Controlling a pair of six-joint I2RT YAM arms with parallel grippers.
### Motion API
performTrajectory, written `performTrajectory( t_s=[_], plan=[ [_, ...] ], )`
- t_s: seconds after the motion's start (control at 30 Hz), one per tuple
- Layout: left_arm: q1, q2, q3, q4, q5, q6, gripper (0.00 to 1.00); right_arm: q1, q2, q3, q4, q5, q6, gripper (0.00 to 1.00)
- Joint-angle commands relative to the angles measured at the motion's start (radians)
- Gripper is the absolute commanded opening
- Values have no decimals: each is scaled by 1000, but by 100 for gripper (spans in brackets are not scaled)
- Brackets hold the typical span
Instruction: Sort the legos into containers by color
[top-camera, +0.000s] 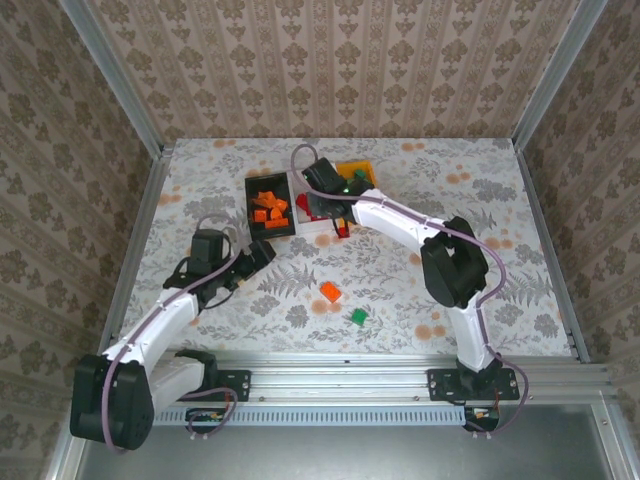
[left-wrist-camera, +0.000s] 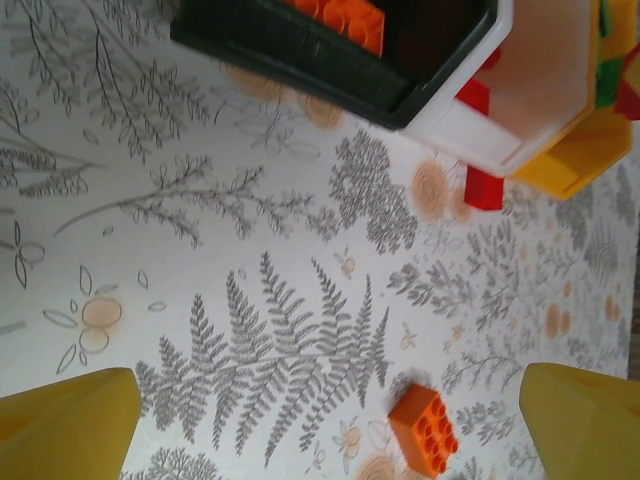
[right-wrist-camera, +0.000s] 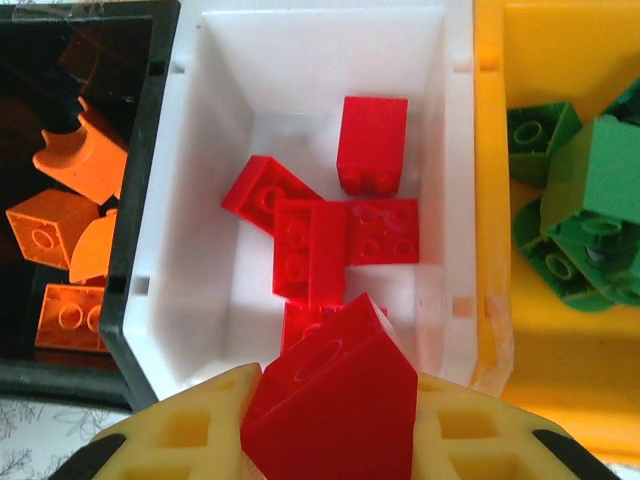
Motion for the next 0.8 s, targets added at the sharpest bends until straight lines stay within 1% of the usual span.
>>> performTrajectory(
  t_s=[0.0, 0.13, 0.17, 0.3, 0.33, 0.43, 0.53, 0.6, 0.7, 0.77],
  plan=[
    [14, 6, 30, 13, 40, 4, 100, -14, 56, 67, -48, -43, -33, 28],
    [15, 14, 44, 19, 66, 13, 100, -30, 118, 148, -51, -63, -46, 28],
    [15, 17, 48, 20, 69, 16, 100, -32, 134, 172, -80, -63, -50, 29],
    [15, 34, 67, 19, 85, 22, 100, -40, 195, 296, -128, -65, -71, 33],
    [15, 38, 74, 16, 90, 23, 100, -41, 205, 315, -138, -65, -77, 35],
    [13, 36, 81, 12, 97, 23, 100, -42, 210, 348, -152, -63, -83, 49],
    [11, 22, 82, 3, 97, 20, 100, -42, 184, 342, -149, -57, -85, 59],
    [8, 7, 84, -9, 95, 20, 100, -40, 150, 315, -140, -50, -85, 62],
    [0, -23, 76, -20, 89, 17, 100, -40, 47, 198, -90, -37, -71, 62],
    [-9, -41, 66, -22, 82, 12, 100, -40, -55, 48, -22, -27, -44, 62]
  ],
)
